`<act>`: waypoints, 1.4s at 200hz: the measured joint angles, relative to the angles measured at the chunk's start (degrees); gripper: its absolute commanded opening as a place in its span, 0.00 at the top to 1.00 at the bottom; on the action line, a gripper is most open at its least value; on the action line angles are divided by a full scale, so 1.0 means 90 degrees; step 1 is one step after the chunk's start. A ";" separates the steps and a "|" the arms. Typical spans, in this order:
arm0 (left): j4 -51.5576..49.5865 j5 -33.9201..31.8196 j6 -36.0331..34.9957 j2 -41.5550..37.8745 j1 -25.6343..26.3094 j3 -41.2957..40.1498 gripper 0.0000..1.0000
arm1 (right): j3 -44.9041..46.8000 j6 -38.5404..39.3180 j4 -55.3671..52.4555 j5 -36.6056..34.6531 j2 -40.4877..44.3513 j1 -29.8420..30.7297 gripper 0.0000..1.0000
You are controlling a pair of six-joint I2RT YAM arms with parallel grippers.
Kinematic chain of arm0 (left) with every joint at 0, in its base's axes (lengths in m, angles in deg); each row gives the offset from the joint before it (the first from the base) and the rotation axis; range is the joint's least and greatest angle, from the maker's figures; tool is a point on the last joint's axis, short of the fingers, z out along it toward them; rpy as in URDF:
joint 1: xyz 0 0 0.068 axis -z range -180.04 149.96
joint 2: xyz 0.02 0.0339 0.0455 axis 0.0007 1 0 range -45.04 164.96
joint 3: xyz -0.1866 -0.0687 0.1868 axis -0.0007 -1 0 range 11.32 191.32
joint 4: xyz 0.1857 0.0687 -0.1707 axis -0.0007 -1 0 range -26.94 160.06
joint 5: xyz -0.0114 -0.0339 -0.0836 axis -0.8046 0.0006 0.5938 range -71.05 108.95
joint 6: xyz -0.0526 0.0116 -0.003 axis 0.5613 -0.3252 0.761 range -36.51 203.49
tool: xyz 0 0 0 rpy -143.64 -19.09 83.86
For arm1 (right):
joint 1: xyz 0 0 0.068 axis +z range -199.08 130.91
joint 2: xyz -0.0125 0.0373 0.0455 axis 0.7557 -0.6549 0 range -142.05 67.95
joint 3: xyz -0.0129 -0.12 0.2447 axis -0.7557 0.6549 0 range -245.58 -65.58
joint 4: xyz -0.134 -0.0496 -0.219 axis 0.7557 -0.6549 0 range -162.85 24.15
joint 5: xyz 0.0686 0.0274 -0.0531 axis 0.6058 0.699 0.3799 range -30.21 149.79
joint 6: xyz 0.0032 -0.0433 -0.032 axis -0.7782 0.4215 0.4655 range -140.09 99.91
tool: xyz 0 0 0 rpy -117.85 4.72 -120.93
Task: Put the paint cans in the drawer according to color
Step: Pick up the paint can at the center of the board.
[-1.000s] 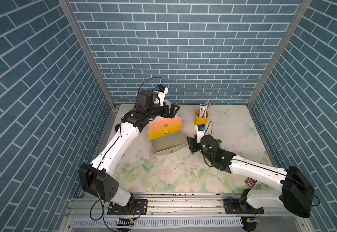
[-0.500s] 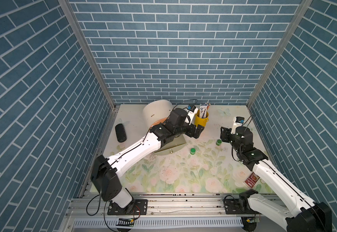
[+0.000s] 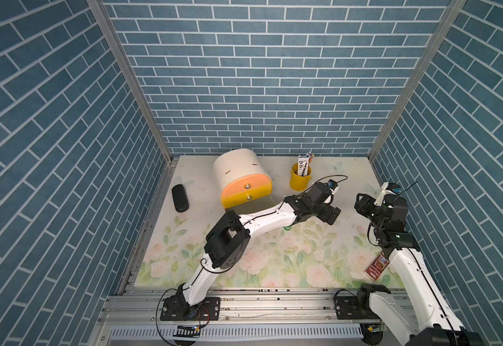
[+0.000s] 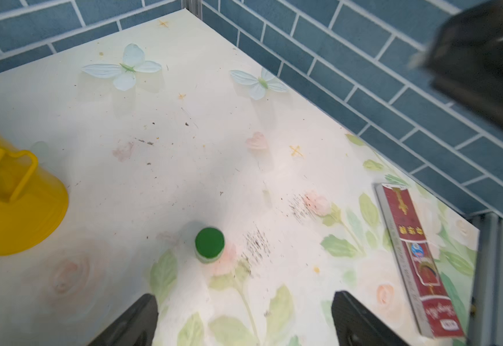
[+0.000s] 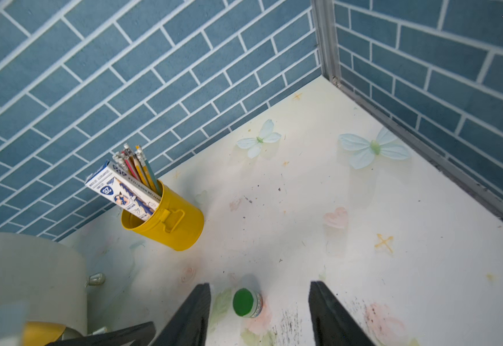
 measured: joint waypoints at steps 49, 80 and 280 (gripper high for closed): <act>-0.0265 -0.0430 -0.0102 0.1610 -0.0058 0.1644 0.08 | 0.0189 -0.0148 0.0007 0.0389 0.0100 -0.0221 0.43; -0.0323 -0.0515 -0.0112 0.2089 -0.0104 0.1989 0.15 | 0.0250 -0.0146 0.0010 0.0474 0.0119 -0.0226 0.43; -0.0080 -0.0243 -0.0092 0.2188 -0.0202 0.1562 0.70 | 0.0262 -0.0136 0.0015 0.0617 0.0134 -0.0226 0.45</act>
